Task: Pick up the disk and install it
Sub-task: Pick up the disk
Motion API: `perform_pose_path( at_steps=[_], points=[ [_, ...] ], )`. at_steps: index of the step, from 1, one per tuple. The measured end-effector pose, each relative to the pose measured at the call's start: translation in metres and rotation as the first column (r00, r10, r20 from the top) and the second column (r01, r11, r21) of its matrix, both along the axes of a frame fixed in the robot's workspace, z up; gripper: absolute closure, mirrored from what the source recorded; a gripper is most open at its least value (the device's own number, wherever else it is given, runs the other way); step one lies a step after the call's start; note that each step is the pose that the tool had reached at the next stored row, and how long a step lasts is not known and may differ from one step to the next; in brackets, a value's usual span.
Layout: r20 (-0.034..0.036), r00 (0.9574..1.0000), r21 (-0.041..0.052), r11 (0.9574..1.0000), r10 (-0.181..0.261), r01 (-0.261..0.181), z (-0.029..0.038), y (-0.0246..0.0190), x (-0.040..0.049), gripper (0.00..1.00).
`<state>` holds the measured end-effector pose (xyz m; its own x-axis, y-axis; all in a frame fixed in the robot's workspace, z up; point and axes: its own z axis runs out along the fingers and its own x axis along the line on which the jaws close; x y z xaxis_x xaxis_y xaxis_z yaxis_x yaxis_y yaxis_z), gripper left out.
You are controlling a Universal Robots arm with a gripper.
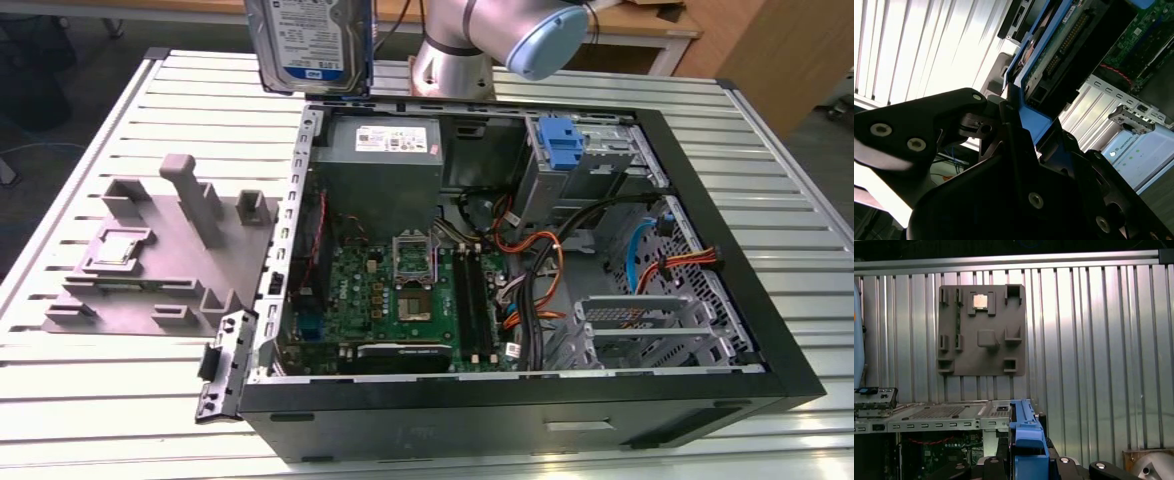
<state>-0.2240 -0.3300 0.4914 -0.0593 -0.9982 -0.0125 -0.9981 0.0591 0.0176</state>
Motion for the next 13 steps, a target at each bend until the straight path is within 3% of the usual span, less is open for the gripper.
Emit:
perform_pose_path(
  at_steps=[13],
  points=[
    [-0.0001,1.0000,0.0000,1.0000,0.000,0.000,0.0000,0.0000,0.0027,0.64]
  ],
)
